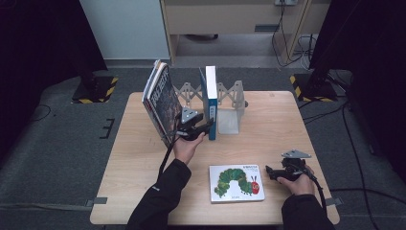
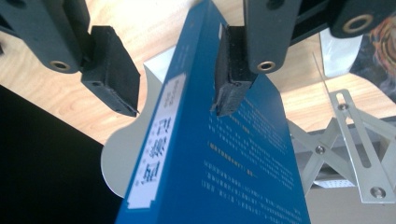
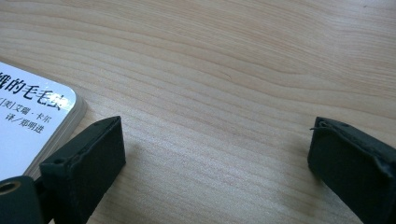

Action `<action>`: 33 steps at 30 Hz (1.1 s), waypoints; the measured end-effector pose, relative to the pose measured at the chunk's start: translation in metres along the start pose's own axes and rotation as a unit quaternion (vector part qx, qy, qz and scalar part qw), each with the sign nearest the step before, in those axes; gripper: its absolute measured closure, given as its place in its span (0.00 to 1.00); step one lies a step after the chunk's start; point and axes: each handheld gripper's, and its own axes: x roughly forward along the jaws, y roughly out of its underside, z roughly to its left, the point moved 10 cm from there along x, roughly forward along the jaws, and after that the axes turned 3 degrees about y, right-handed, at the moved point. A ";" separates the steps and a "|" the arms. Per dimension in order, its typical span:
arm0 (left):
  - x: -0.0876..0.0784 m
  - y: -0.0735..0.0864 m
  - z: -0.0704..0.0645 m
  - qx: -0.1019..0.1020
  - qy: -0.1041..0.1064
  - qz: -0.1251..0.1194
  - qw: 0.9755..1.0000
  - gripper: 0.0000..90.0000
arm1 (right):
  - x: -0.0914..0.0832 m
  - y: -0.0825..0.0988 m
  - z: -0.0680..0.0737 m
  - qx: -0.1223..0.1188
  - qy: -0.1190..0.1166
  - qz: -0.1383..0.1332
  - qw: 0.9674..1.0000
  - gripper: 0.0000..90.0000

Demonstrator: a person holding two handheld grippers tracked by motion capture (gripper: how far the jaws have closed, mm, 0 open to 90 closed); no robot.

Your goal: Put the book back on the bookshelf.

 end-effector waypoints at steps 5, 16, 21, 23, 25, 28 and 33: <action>-0.017 0.008 -0.004 0.019 0.007 0.015 1.000 0.48 | 0.000 0.000 0.000 0.001 -0.001 0.001 1.000 0.05; -0.049 0.047 -0.017 0.029 0.036 0.067 0.997 0.37 | -0.006 -0.001 -0.006 0.005 0.016 0.008 1.000 0.17; -0.069 0.065 -0.016 0.020 0.037 0.081 0.996 0.34 | -0.011 -0.006 0.000 0.009 0.008 -0.002 1.000 0.19; -0.076 0.074 -0.014 0.020 0.036 0.091 0.995 0.33 | -0.014 -0.009 0.005 0.008 -0.002 -0.011 1.000 0.20; -0.081 0.085 -0.014 0.017 0.036 0.103 0.994 0.32 | -0.019 -0.013 0.011 0.008 -0.012 -0.021 1.000 0.21; -0.086 0.105 -0.015 0.005 0.038 0.127 0.991 0.31 | -0.024 -0.014 0.019 0.004 -0.025 -0.030 0.999 0.23; -0.086 0.123 -0.019 0.001 0.039 0.142 0.989 0.30 | -0.030 -0.016 0.033 0.008 -0.045 -0.043 0.998 0.25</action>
